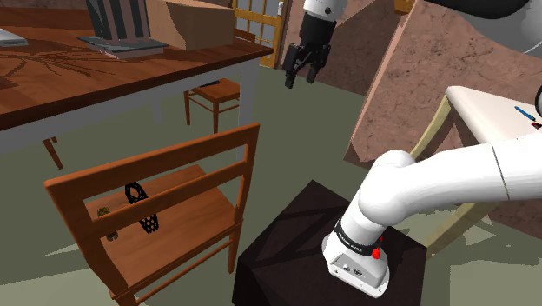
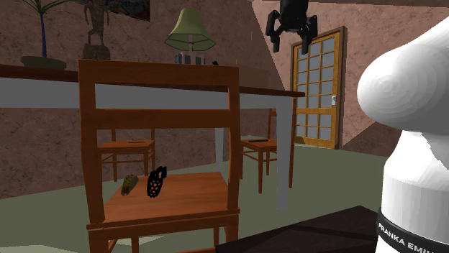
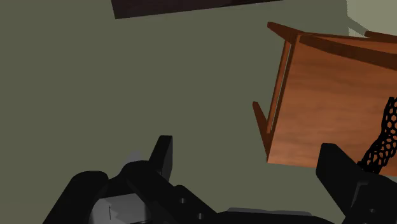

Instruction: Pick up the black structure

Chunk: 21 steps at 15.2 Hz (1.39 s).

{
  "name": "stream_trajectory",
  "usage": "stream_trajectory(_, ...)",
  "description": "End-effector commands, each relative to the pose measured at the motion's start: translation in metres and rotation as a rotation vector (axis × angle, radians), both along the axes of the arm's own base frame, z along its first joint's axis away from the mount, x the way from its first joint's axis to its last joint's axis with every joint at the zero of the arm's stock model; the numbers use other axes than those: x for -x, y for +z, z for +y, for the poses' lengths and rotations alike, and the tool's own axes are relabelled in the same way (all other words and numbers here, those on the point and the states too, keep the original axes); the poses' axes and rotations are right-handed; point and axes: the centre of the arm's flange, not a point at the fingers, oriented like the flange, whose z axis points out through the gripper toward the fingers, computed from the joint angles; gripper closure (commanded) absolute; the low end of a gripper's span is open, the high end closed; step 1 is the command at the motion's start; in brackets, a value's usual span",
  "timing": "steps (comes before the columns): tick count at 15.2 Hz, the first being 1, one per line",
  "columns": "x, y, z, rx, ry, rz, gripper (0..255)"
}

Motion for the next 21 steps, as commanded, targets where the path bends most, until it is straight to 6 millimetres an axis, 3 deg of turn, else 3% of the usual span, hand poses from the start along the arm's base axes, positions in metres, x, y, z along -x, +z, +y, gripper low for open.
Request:
stream_trajectory(1,0.000,0.000,0.000,0.000,0.000,0.000,0)
stream_trajectory(21,-0.128,-0.162,0.163,-0.041,-0.012,0.039,0)
